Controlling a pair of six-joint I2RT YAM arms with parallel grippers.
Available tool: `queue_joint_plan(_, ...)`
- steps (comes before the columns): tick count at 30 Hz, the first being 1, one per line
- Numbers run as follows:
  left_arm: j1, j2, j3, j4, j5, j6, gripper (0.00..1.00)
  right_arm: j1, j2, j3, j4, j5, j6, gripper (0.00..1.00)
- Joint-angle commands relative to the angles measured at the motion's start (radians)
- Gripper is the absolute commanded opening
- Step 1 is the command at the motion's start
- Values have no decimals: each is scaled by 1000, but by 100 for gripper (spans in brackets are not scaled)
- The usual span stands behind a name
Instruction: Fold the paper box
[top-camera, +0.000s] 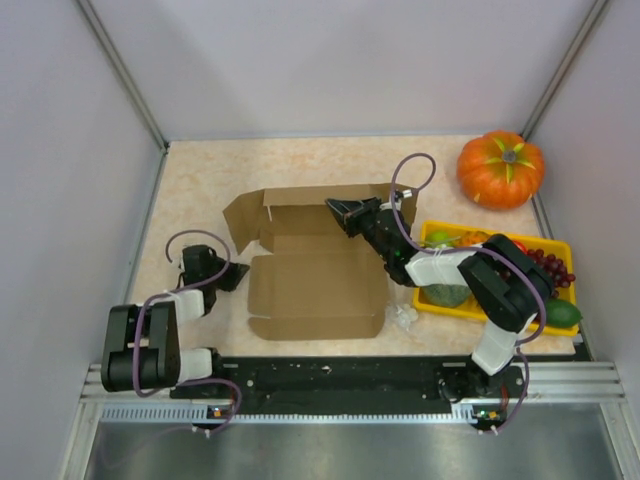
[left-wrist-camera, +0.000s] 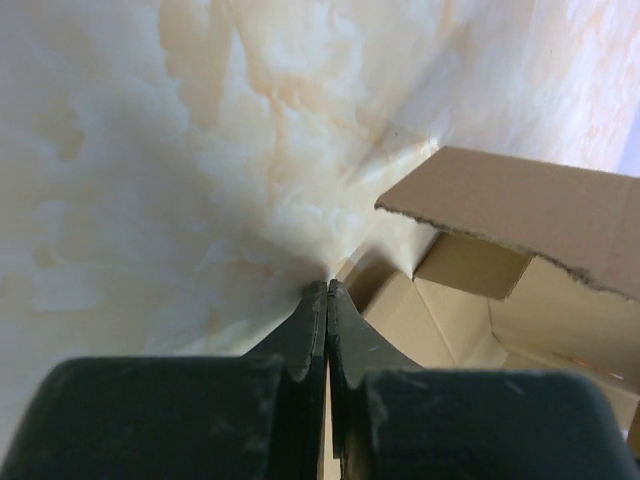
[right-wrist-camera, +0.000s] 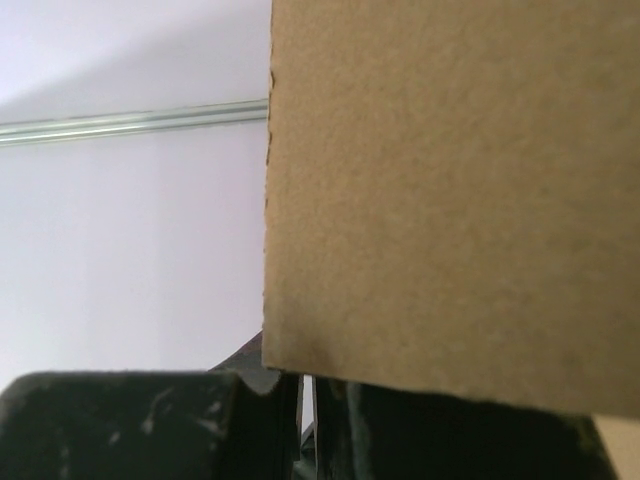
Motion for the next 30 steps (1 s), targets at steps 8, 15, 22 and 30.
queue_joint_plan(8,2,-60,28,65,35,105,0,0,-19,-2,31,-15,-48,0)
queue_joint_plan(15,4,-502,40,-174,-175,310,70,0,-9,5,38,-24,-52,0)
queue_joint_plan(22,-31,-300,289,-252,-94,617,90,0,-10,5,44,-24,-48,0)
queue_joint_plan(30,-113,-85,430,-245,-108,729,64,0,-10,13,45,-24,-38,0)
